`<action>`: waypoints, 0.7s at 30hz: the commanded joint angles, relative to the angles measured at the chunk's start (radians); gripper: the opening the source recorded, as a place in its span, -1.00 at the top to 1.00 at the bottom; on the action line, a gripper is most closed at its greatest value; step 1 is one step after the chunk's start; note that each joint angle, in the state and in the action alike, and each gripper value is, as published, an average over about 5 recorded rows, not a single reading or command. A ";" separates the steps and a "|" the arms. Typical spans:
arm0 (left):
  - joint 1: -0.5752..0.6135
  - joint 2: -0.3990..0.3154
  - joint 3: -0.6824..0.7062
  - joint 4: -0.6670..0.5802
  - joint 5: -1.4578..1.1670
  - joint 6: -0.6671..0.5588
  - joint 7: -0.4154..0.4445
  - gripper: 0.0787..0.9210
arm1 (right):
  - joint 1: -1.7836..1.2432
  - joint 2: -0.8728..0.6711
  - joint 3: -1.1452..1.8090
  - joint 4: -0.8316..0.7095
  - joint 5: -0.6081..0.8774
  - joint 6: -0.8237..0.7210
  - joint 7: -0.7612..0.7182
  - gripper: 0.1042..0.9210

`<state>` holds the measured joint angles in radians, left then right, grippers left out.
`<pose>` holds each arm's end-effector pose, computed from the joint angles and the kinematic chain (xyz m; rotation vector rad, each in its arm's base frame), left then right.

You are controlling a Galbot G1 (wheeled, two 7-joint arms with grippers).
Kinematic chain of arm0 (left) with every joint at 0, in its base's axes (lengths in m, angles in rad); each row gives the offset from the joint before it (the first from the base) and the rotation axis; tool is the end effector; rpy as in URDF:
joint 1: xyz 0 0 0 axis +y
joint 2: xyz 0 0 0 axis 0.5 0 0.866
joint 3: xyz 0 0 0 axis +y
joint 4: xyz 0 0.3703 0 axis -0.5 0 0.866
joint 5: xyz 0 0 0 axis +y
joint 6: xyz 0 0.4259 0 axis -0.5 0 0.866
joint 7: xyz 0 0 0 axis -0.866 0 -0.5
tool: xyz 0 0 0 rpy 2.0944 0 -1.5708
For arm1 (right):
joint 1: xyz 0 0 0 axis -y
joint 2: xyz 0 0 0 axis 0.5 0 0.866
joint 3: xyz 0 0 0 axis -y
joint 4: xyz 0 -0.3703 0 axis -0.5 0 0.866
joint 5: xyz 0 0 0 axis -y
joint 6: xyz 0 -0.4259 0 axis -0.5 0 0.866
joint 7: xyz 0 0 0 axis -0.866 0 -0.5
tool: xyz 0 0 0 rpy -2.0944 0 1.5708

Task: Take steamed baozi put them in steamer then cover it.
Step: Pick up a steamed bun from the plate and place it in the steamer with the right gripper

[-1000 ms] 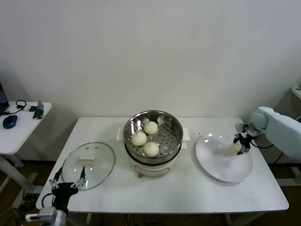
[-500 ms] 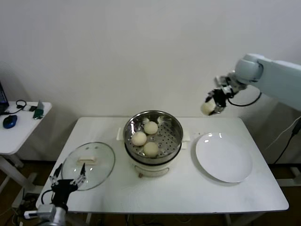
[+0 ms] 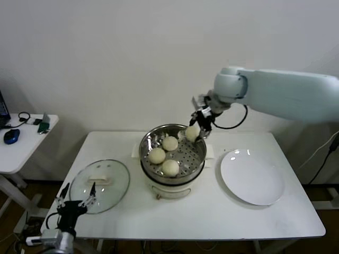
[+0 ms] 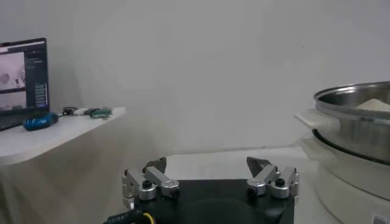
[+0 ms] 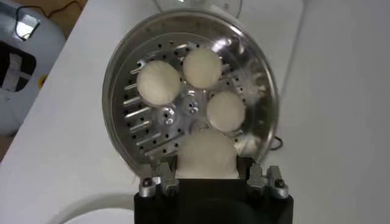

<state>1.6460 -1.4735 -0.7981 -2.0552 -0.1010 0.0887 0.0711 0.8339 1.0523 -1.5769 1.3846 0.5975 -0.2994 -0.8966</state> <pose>0.2088 0.1184 -0.3377 0.1845 -2.9489 -0.1612 0.6065 0.0911 -0.0276 1.4776 -1.3816 1.5913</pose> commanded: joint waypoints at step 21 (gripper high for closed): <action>-0.007 -0.005 -0.005 0.003 -0.001 0.005 0.001 -0.77 | -0.210 0.102 0.012 -0.128 -0.093 -0.025 0.046 -0.43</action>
<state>1.6395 -1.4789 -0.8050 -2.0520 -0.1043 0.0930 0.0716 0.6428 1.1412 -1.5628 1.2762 0.5121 -0.3245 -0.8435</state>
